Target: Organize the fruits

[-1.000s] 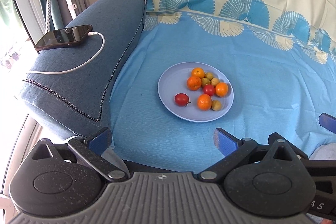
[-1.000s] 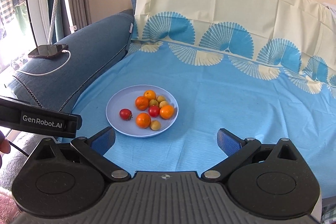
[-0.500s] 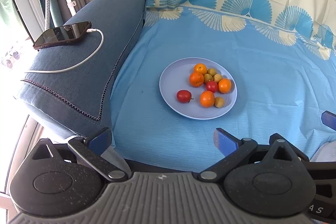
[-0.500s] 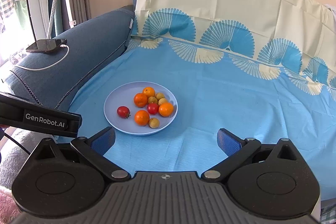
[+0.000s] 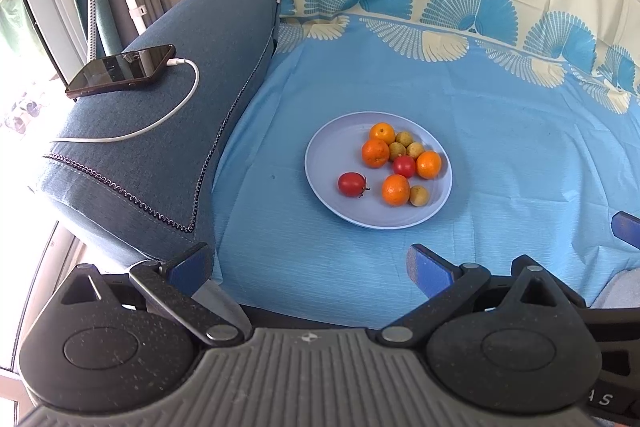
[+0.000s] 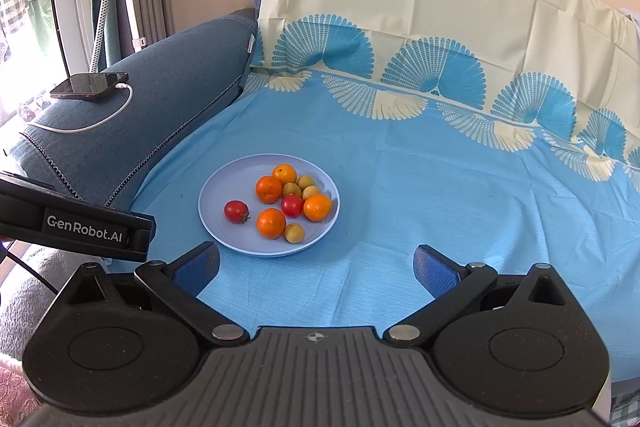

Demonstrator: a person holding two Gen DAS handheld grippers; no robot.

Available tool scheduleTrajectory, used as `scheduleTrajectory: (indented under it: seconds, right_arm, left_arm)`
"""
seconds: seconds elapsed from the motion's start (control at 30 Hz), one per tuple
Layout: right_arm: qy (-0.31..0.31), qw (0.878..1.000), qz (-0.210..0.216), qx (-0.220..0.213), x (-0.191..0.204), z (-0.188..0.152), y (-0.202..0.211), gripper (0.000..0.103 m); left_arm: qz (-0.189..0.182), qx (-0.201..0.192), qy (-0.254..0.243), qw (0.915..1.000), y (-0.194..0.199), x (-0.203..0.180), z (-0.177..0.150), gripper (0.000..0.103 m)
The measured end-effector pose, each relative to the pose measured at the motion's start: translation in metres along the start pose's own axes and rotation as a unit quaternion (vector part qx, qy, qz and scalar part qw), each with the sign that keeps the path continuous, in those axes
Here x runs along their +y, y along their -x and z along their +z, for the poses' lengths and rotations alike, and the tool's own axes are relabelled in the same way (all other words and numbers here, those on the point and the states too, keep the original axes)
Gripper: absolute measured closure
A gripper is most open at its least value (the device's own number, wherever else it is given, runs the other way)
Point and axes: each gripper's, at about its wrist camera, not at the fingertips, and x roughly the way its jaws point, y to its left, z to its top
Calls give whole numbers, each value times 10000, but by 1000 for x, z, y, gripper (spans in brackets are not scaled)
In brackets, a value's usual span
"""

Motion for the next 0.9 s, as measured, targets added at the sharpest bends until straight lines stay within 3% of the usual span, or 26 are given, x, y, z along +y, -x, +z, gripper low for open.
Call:
scheduleTrajectory:
  seconds: [0.9]
  right_arm:
    - [-19,10000,-2,24,0,-1,0,1]
  left_arm:
    - [28,0,-20,10000,0,-1,0,0]
